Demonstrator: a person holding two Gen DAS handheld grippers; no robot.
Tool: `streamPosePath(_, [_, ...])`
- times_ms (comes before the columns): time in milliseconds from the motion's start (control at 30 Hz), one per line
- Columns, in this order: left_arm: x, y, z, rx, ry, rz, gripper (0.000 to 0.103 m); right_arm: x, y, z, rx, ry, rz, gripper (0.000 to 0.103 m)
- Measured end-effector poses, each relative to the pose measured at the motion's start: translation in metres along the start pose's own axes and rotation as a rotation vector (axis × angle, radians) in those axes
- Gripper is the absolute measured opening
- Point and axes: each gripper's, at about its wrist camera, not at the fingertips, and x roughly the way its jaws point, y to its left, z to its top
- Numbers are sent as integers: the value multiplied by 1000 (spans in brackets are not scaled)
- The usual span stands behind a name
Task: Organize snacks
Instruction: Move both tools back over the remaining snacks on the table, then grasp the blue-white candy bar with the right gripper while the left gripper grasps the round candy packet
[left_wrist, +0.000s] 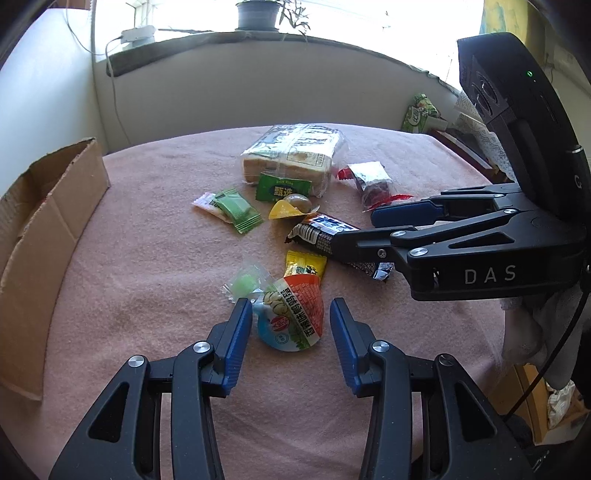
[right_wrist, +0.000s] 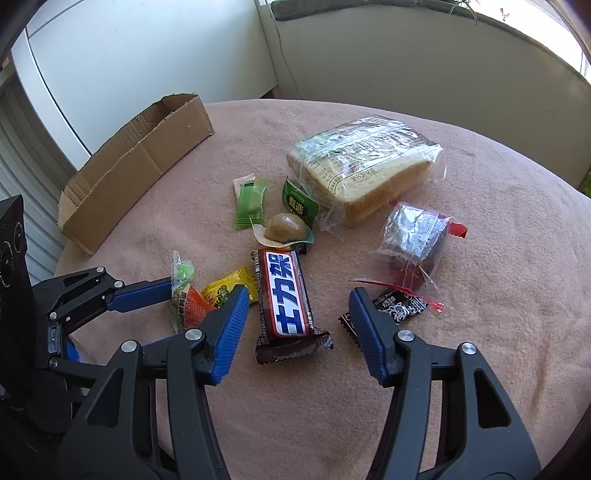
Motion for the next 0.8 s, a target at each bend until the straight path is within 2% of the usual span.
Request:
streamPosePath(100, [2, -4, -1, 36, -1, 41, 42, 7, 1, 2, -3, 11, 4, 57])
streamPosePath(200, [5, -6, -2, 50, 0, 54, 42, 14, 2, 3, -3, 26, 3, 49])
streamPosePath(333, [6, -3, -2, 44, -5, 61, 35, 16, 4, 3, -15, 31, -6, 49])
streamPosePath(500, [5, 2, -3, 22, -7, 49, 33, 17, 8, 3, -22, 33, -8, 35])
streamPosePath(800, [-4, 20, -6, -72, -3, -14, 32, 10, 8, -3, -12, 29, -6, 30])
